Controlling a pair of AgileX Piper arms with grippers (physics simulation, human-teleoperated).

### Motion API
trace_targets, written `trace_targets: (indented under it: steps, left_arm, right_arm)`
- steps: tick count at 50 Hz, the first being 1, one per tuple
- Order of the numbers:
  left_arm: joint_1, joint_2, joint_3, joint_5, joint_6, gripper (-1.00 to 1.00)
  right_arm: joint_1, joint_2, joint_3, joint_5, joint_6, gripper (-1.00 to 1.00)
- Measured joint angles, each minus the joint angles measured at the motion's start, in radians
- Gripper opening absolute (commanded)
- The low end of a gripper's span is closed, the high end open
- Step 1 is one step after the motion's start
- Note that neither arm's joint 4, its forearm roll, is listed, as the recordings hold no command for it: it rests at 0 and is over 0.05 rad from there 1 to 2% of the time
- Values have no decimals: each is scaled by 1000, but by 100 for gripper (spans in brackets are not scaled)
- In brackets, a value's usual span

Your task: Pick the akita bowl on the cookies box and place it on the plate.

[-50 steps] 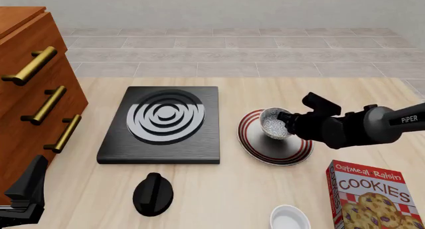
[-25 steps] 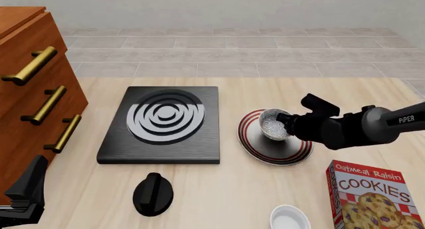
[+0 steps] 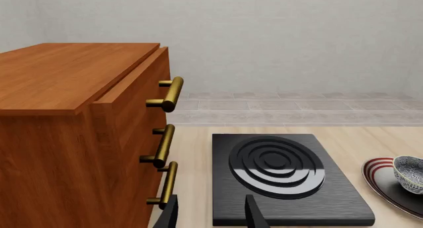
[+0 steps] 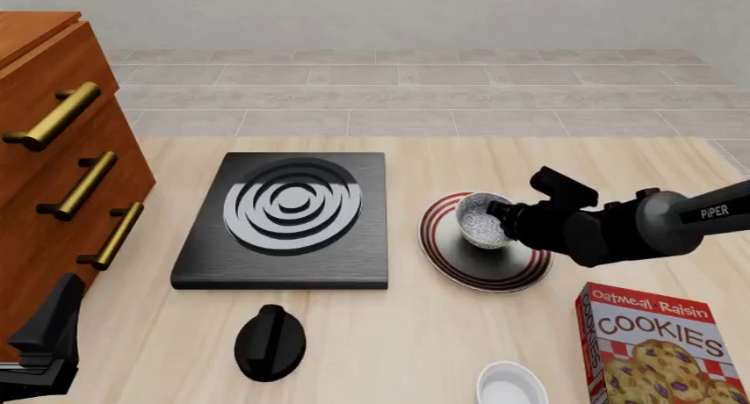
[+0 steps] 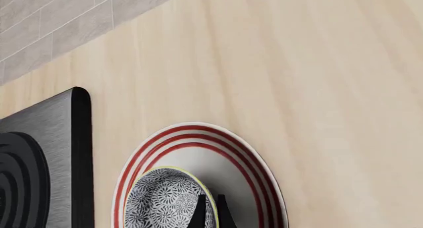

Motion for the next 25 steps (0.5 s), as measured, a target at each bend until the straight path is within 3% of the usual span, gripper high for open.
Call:
trace_targets:
  steps: [11,12,25]
  left_arm:
    - [0,0,0,0,0,100]
    - [0,0,0,0,0,100]
    - [0,0,0,0,0,100]
  right_arm:
    - [1,-9,5,-1,6,-100]
    - [1,-10,5,0,7,100]
    - [-3,-36,3,10,12,100]
